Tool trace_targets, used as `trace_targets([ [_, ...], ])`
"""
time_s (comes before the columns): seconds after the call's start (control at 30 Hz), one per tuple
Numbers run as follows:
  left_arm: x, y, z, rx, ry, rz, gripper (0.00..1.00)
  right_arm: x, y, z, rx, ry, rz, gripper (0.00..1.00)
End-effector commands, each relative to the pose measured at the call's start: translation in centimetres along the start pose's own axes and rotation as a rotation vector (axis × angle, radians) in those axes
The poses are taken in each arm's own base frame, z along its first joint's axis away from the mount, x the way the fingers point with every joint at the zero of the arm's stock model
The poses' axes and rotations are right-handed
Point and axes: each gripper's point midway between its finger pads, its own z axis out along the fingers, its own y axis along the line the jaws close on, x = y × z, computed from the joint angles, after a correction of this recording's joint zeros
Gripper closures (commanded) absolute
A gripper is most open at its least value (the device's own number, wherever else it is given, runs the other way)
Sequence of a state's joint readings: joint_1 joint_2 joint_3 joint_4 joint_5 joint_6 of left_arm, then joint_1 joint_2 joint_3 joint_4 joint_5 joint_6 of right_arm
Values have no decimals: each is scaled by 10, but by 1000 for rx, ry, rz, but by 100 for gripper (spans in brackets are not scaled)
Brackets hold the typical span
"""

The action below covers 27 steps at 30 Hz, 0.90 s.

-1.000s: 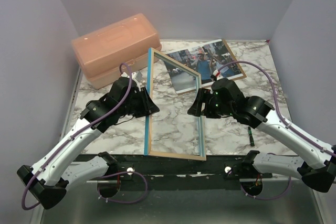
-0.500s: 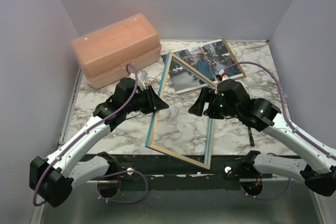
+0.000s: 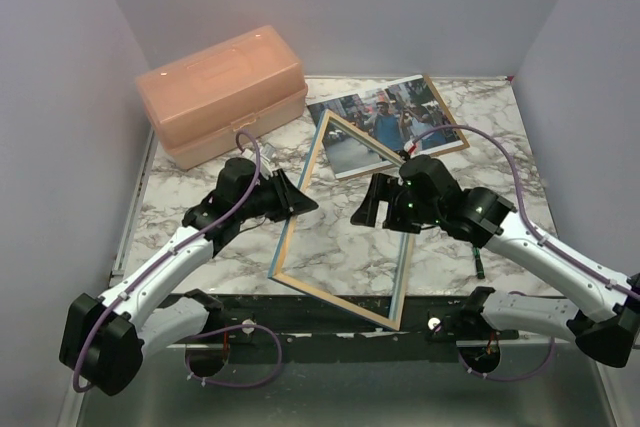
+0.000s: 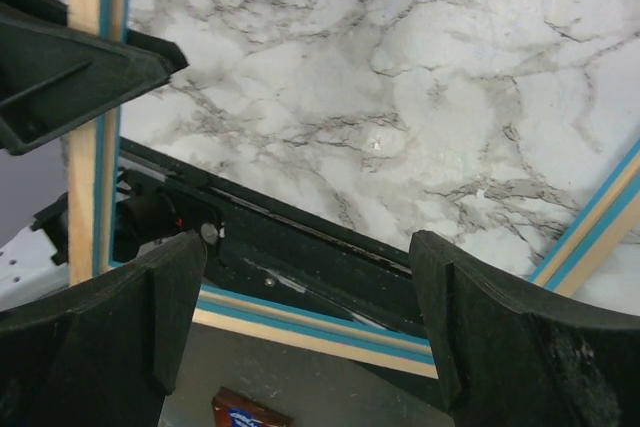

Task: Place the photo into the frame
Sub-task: Turn over the photo frame at the center of the board.

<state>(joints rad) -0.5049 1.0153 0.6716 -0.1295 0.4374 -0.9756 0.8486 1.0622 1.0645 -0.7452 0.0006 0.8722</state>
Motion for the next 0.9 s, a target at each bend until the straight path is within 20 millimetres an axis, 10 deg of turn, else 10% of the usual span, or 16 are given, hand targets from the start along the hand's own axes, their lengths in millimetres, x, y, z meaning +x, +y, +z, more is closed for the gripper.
trace_targets([
  [0.0,-4,17,-1,-49,-49,-4,100,6,-38,16,167,-5,8,10],
  [0.47,9,87,-10,-305,-64,4,100,49,-163,48,520,53,143,21],
  [0.87,19,103,-9,-348,-17,25,100,77,-180,82,399,129,236,50],
])
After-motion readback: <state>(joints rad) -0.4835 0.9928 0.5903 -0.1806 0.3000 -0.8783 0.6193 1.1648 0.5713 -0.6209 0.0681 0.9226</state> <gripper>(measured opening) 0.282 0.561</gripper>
